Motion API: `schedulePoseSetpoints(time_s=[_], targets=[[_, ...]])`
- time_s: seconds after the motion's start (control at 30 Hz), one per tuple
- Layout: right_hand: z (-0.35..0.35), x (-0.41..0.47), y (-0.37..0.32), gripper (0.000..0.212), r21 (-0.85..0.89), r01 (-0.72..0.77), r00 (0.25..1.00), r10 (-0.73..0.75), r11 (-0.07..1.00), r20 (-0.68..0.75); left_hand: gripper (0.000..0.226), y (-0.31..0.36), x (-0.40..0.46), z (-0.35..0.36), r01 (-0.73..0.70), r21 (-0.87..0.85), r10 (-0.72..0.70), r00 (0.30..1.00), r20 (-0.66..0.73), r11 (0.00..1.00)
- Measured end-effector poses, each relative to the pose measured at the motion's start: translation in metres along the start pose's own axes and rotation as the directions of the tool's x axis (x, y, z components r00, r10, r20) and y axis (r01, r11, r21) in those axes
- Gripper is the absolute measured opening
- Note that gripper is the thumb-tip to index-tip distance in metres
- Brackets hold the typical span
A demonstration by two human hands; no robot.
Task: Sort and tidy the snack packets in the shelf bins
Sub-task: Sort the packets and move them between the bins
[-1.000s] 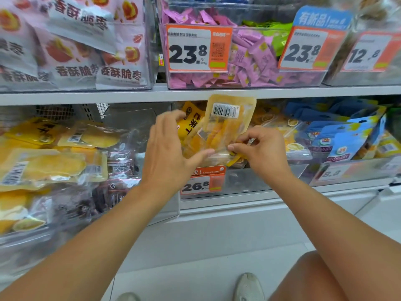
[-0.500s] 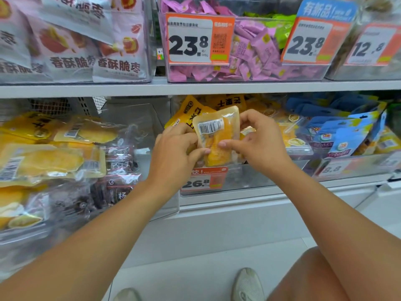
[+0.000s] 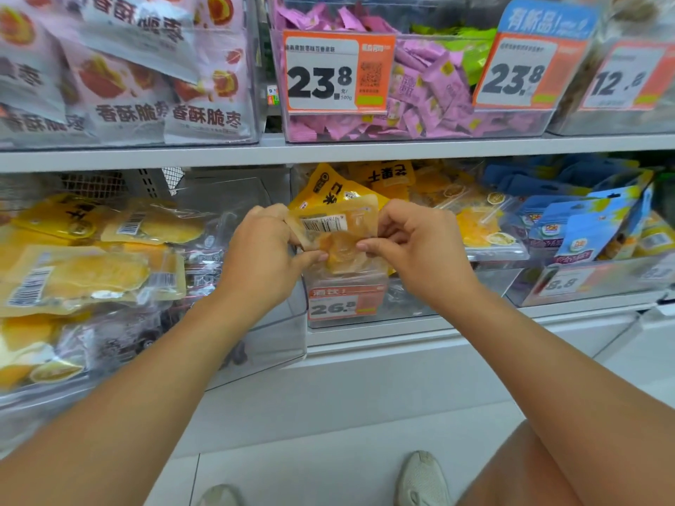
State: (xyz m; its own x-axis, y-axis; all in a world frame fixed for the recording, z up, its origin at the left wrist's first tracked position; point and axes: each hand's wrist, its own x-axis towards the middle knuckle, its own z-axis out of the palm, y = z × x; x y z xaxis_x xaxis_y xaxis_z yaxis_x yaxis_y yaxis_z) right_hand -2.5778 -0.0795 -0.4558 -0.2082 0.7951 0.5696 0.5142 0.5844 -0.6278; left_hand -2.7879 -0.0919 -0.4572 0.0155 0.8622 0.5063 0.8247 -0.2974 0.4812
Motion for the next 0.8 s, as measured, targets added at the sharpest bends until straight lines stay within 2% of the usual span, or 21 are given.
schedulePoseSetpoints(time_s=[0.07,0.13,0.23,0.37,0.43,0.53,0.6,0.63,0.7,0.8], targets=[[0.003,0.002,-0.004,0.027,0.006,0.069,0.997,-0.069,0.998,-0.015,0.02,-0.002,-0.001,-0.01,0.087,-0.094,-0.085,0.996,0.025,0.992],[0.009,0.002,-0.005,0.026,0.011,0.078,0.997,-0.078,0.997,0.006,0.027,-0.008,-0.004,-0.018,0.117,-0.138,-0.108,0.991,0.073,0.983],[0.011,0.006,0.006,0.017,-0.014,-0.027,0.993,0.029,1.0,0.112,0.016,-0.013,-0.01,-0.018,0.133,-0.211,-0.103,0.983,0.15,0.968],[0.001,0.007,0.018,0.015,-0.086,-0.146,0.942,0.165,0.986,0.291,0.014,-0.01,-0.011,-0.009,0.018,-0.138,-0.007,0.997,0.08,0.99],[-0.002,0.006,0.02,0.019,-0.19,-0.167,0.921,0.222,0.967,0.32,0.013,-0.005,-0.01,-0.005,-0.014,-0.121,0.02,0.999,0.05,0.993],[0.002,0.007,0.019,0.015,-0.327,-0.162,0.909,0.27,0.931,0.318,0.012,0.003,-0.007,0.01,0.069,0.056,-0.073,0.995,0.067,0.996],[0.001,0.007,0.013,0.012,-0.399,-0.159,0.895,0.303,0.903,0.328,0.019,0.007,-0.002,0.021,0.158,0.244,-0.174,0.984,0.042,0.957],[-0.002,0.006,0.011,0.008,-0.436,-0.153,0.889,0.316,0.887,0.331,0.022,0.008,0.0,0.022,0.186,0.282,-0.205,0.978,0.04,0.941],[-0.014,0.001,0.011,0.004,-0.522,-0.117,0.888,0.324,0.845,0.326,0.021,0.009,0.003,0.018,0.172,0.269,-0.203,0.975,0.089,0.948],[-0.021,-0.007,0.007,0.02,-0.594,-0.078,0.862,0.354,0.801,0.363,0.018,0.013,-0.007,0.001,0.105,0.167,-0.128,0.983,0.131,0.98]])
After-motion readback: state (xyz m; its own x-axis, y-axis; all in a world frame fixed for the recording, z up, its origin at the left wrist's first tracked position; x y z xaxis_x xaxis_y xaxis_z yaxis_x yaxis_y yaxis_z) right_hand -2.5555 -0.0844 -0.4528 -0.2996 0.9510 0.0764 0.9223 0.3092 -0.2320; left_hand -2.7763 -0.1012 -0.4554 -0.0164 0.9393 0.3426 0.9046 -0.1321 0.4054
